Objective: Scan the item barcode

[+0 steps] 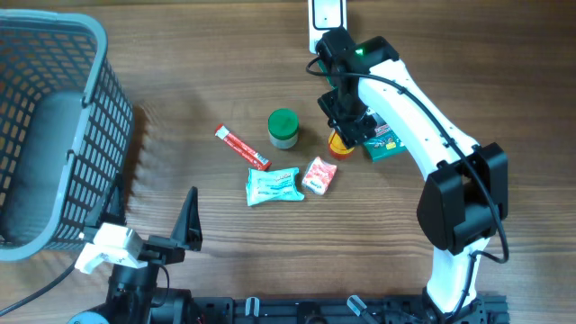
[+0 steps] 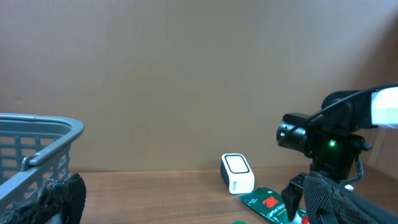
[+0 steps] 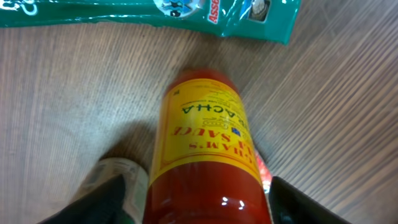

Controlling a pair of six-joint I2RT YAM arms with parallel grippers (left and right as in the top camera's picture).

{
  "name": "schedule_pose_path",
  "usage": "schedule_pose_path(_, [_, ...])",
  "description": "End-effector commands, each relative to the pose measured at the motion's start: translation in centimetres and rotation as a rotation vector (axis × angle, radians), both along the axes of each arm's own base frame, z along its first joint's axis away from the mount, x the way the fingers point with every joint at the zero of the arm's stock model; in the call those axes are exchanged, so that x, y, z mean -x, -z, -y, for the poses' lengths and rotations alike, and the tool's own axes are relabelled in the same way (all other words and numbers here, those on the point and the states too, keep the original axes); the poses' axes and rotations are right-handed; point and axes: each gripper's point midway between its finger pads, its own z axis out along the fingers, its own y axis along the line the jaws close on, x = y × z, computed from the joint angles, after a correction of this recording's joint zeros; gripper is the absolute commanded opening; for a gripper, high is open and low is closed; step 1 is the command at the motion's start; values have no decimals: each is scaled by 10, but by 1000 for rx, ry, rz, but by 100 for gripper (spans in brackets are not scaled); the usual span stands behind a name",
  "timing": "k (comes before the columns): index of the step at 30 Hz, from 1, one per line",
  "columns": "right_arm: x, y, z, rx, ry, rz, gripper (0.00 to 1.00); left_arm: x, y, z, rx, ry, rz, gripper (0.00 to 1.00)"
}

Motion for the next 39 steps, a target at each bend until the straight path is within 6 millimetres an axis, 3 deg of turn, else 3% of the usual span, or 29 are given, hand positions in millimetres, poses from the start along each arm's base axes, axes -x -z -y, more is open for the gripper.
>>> schedule_pose_path(1, [7,27,9,55,-55,-62,53,2,0,1,9,8,6,100])
schedule_pose_path(4, [4,25,8,48,-166,-49,36,2,0,1,9,8,6,100])
schedule_pose_path(6, [2,24,8,44,-263,-42,30,2,0,1,9,8,6,100])
schedule_pose_path(9, [-6,17,10,34,-435,-19,26,2,0,1,9,8,6,100])
schedule_pose_path(14, [-23,-11,15,31,-796,50,28,2,0,1,9,8,6,100])
schedule_pose_path(19, [-22,-23,15,32,-1233,61,39,2,0,1,9,8,6,100])
schedule_pose_path(23, [-18,-23,13,33,-1408,48,42,2,-1,1,9,8,6,100])
schedule_pose_path(32, [-16,-22,1,-17,-1428,79,56,2,0,1,9,8,6,100])
schedule_pose_path(39, [-14,-22,2,-20,-1429,69,97,2,0,2,9,16,6,100])
